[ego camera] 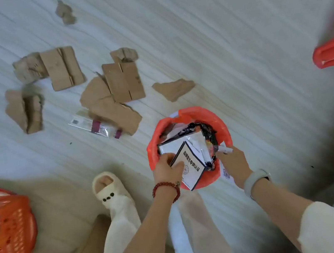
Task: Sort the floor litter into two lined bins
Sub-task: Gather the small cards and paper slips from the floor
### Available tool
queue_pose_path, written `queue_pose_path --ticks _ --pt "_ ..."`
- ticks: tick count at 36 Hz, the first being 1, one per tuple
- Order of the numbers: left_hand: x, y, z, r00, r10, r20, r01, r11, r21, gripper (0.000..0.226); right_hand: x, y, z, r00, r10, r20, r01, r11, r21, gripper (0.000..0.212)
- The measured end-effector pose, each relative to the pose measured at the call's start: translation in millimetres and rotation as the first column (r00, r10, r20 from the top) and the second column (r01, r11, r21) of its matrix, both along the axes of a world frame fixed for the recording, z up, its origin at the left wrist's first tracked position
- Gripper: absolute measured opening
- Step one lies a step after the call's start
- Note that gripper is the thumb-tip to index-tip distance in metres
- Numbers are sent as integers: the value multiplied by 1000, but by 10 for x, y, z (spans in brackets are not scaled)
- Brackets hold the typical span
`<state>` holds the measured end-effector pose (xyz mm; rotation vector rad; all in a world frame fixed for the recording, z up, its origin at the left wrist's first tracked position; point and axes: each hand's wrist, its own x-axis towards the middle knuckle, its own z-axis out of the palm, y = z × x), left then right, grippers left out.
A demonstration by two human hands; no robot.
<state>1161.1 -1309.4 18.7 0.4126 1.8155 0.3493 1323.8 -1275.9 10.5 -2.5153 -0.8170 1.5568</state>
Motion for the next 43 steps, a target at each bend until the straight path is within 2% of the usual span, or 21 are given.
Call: queue_pose_path --ticks 3,5,7,8,10,12,16,19,22,24,27,29,30,32,34,36,43 --pt "242 -38 -325 998 -50 -45 51 999 0 25 157 -15 -333 996 -13 -88 10 999 -35 16" --pt "353 -77 -514 994 -62 -86 62 998 5 28 170 -15 -455 982 31 -184 -45 996 -74 8" --pt "428 -118 -667 990 -73 -121 77 997 29 36 185 -15 -567 962 87 -258 -102 994 -44 38" --pt "446 -140 -722 983 -93 -157 101 994 42 41 196 -29 -624 959 140 -245 -149 989 -15 53" --pt "442 -171 -781 955 -114 -273 142 986 84 47 225 -72 -722 953 277 -120 -273 961 46 71" --pt "417 -191 -760 916 -101 -387 160 979 125 49 248 -113 -760 936 352 20 -352 929 117 67" --pt "315 -183 -732 843 -129 -523 223 967 121 56 255 -147 -680 895 427 130 -446 865 229 61" --pt "176 -110 -807 831 -165 -531 246 966 84 64 292 -148 -703 852 464 243 -520 807 282 63" --pt "46 51 -934 845 -175 -505 275 953 130 65 336 -92 -805 859 434 273 -490 850 193 71" --pt "-38 200 -1043 888 -160 -430 241 960 140 65 369 -47 -916 901 366 234 -401 908 123 77" --pt "-151 443 -1252 959 -151 -239 184 975 124 71 399 -7 -1103 952 269 147 -284 955 88 81" --pt "-172 578 -1324 962 -239 -131 251 964 86 75 428 11 -1180 952 265 151 -274 961 45 80" --pt "-167 618 -1337 941 -316 -122 324 944 54 75 449 15 -1190 950 266 164 -273 962 24 79" --pt "-153 644 -1325 866 -466 -181 473 881 -2 73 482 4 -1157 939 288 190 -297 955 18 75" --pt "-162 617 -1236 810 -525 -261 539 842 -21 73 489 -19 -1070 922 315 227 -333 942 47 71" --pt "-193 569 -1092 786 -526 -325 557 831 1 71 462 -30 -942 920 308 244 -334 940 73 69" --pt "-444 565 -166 794 -436 -424 511 856 75 53 311 185 -91 911 355 211 -397 893 210 61"
